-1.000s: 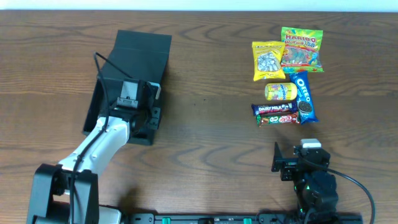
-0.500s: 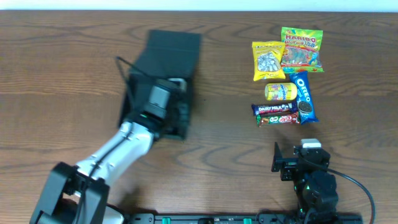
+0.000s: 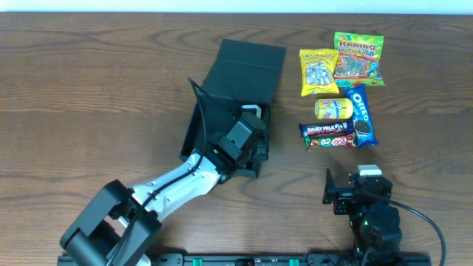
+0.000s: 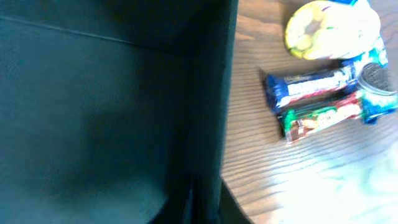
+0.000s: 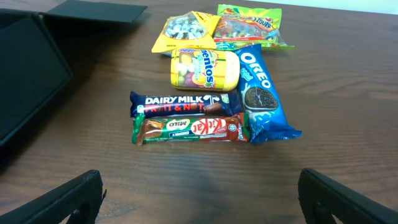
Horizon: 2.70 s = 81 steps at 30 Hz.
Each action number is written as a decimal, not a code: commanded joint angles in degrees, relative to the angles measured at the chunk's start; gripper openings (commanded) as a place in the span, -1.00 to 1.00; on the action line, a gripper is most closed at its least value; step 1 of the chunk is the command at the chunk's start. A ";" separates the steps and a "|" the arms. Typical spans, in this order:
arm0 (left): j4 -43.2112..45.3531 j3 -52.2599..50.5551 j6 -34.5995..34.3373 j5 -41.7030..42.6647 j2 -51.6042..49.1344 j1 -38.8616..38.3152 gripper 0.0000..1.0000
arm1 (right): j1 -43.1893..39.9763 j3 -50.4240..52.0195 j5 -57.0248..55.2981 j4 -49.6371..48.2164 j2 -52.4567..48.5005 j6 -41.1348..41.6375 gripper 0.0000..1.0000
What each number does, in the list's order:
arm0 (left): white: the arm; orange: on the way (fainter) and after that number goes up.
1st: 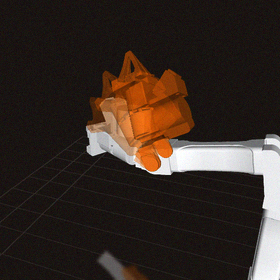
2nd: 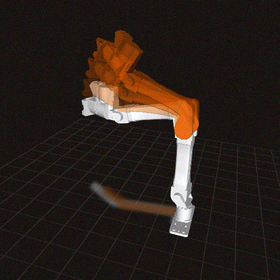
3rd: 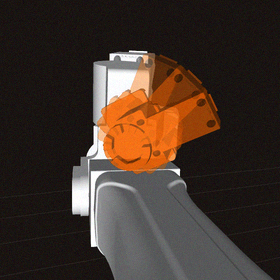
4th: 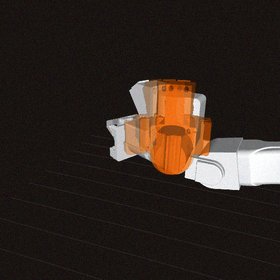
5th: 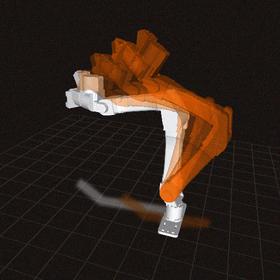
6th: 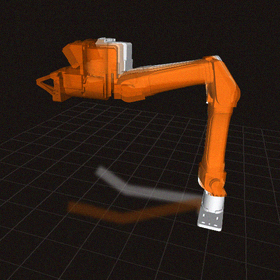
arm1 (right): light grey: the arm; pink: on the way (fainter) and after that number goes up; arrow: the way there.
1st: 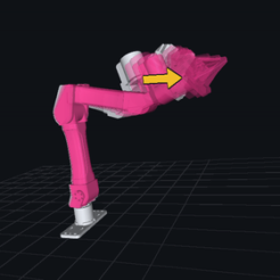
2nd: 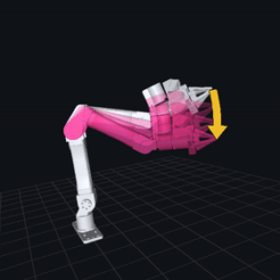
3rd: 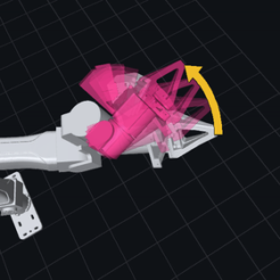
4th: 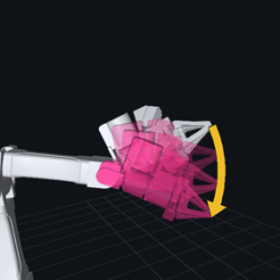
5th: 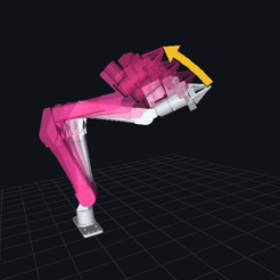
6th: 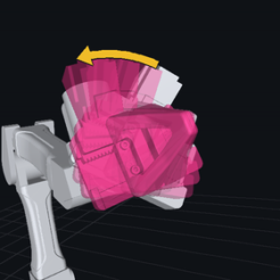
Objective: Pack container
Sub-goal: 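Push the black box with the left gripper toward the table center, then nudge the box into place with the left gripper, then retract left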
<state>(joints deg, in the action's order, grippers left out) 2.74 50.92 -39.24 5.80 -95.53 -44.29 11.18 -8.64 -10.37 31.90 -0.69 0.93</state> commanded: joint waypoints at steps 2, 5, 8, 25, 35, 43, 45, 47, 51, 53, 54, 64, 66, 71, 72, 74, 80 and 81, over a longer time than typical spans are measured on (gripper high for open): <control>0.42 4.20 1.86 5.31 -0.22 -0.66 0.62 | 0.15 0.07 -0.98 0.17 0.37 -0.59 0.98; -2.49 7.19 7.63 9.05 1.73 -0.63 0.91 | 0.15 0.07 -0.98 0.17 0.37 -0.59 0.98; -8.98 10.32 14.56 5.14 6.67 -0.61 0.91 | 0.15 0.07 -0.98 0.17 0.37 -0.59 0.98; -36.83 8.15 33.81 -6.60 16.50 24.85 0.96 | 0.15 0.07 -0.98 0.17 0.37 -0.59 0.99; -34.14 8.04 42.45 -2.38 4.74 25.86 0.95 | 0.15 0.07 -0.98 0.17 0.37 -0.59 0.98; -33.68 8.04 40.04 -1.70 -1.36 25.90 -0.35 | 0.15 0.07 -0.98 0.20 0.37 -0.59 0.99; -33.57 8.07 37.62 -1.68 -1.29 25.83 -0.72 | 0.15 0.07 -0.98 0.20 0.37 -0.59 0.98; -33.62 8.07 35.17 -1.64 -1.22 25.83 -0.88 | 0.15 0.07 -0.98 0.20 0.37 -0.59 0.99; -34.01 8.07 29.99 0.85 -1.20 25.81 -0.89 | 0.15 0.07 -0.98 0.17 0.37 -0.59 0.99; -34.10 8.07 26.91 2.97 -1.20 25.64 -0.88 | 0.15 0.07 -0.98 0.17 0.37 -0.59 0.99; -34.12 8.07 25.46 3.72 -1.20 25.49 -0.89 | 0.15 0.07 -0.98 0.17 0.37 -0.59 0.99; -33.83 8.07 19.08 2.49 -1.20 20.17 -0.89 | 0.15 0.07 -0.98 0.20 0.37 -0.59 0.99; -33.86 8.07 19.08 0.57 -1.20 19.12 -0.89 | 0.15 0.07 -0.98 0.20 0.37 -0.59 0.99; -33.86 8.07 19.78 -0.28 -1.20 18.64 -0.13 | 0.15 0.07 -0.98 0.17 0.37 -0.59 0.99; -33.83 8.07 19.91 -0.26 -1.20 18.67 0.02 | 0.15 0.07 -0.98 0.20 0.37 -0.59 0.99; -33.83 8.07 19.93 -0.24 -1.20 18.67 0.45 | 0.15 0.07 -0.98 0.20 0.37 -0.59 0.99; -36.61 9.31 19.91 0.20 1.86 18.67 0.91 | 0.15 0.07 -0.98 0.17 0.37 -0.59 0.98; -37.38 9.88 19.91 0.20 3.13 18.78 0.91 | 0.15 0.07 -0.98 0.17 0.37 -0.59 0.98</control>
<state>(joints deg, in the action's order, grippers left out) -33.43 59.13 -19.51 6.02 -96.14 -25.71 11.18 -8.64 -10.37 31.90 -0.69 0.95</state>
